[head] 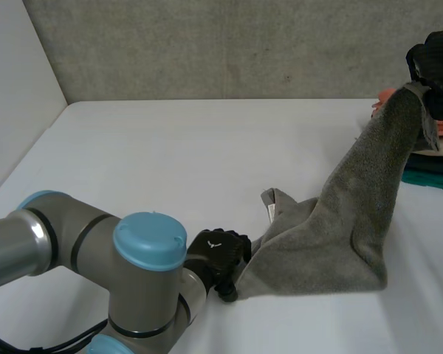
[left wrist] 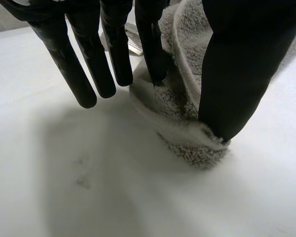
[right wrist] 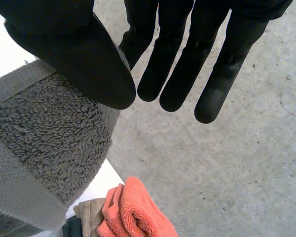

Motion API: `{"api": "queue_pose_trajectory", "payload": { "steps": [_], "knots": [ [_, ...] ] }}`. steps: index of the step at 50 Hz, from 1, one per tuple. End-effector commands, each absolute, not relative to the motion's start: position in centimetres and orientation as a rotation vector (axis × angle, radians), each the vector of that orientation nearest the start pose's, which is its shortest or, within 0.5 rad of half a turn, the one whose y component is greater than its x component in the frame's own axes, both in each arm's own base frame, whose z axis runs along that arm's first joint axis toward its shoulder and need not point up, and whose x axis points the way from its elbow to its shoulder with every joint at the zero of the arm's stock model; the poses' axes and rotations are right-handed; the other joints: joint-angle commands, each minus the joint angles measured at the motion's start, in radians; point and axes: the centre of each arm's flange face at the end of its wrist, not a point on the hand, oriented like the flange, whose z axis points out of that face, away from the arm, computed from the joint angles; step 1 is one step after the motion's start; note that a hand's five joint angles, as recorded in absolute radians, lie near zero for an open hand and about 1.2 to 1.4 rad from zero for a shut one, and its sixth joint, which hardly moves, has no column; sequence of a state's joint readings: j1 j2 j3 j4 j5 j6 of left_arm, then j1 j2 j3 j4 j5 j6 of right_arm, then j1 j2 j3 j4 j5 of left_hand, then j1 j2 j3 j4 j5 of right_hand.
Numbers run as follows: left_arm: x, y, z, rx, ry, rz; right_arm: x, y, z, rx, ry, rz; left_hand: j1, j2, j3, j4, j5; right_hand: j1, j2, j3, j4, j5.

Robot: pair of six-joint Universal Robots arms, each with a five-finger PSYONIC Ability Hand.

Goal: Fold the laundry.

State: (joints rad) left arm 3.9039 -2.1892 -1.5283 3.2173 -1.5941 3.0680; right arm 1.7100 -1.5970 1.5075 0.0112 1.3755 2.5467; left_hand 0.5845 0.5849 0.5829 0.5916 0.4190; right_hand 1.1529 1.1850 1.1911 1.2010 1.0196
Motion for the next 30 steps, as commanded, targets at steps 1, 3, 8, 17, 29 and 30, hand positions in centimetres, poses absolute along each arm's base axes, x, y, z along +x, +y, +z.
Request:
{"api": "queue_pose_trajectory", "payload": {
  "steps": [1, 3, 8, 17, 29, 30],
  "knots": [
    [-35.6, -15.4, 11.0, 1.127, 2.925, -1.691, 19.0, -28.0, 33.5, -1.039, 2.025, -2.453, 0.698, 0.698, 0.700, 0.691, 0.689, 0.243, 0.211, 0.205, 0.195, 0.202],
    [-35.6, -15.5, 11.5, 1.100, 2.907, -1.716, 18.9, -28.1, 33.6, -1.039, 2.022, -2.460, 0.812, 0.811, 0.813, 0.805, 0.803, 0.243, 0.211, 0.205, 0.195, 0.202],
    [-34.6, -16.3, 16.4, 0.894, 2.777, -1.936, 18.9, -28.2, 34.1, -1.034, 2.006, -2.485, 0.812, 0.811, 0.813, 0.805, 0.803, 0.243, 0.211, 0.205, 0.195, 0.202],
    [-29.5, -18.3, 28.1, 0.550, 2.517, -2.385, 18.5, -28.1, 37.1, -1.005, 1.931, -2.600, 0.812, 0.811, 0.813, 0.805, 0.803, 0.243, 0.211, 0.205, 0.195, 0.202],
    [-21.3, -20.1, 34.9, 0.456, 2.190, -2.461, 16.5, -25.4, 37.8, -1.207, 2.189, -2.416, 0.812, 0.811, 0.813, 0.805, 0.803, 0.243, 0.211, 0.205, 0.195, 0.202],
    [-20.9, -20.4, 34.5, 0.463, 2.197, -2.428, 16.2, -25.5, 37.2, -1.253, 2.237, -2.372, 0.812, 0.811, 0.813, 0.805, 0.803, 0.243, 0.211, 0.205, 0.195, 0.202]
  ]
}}
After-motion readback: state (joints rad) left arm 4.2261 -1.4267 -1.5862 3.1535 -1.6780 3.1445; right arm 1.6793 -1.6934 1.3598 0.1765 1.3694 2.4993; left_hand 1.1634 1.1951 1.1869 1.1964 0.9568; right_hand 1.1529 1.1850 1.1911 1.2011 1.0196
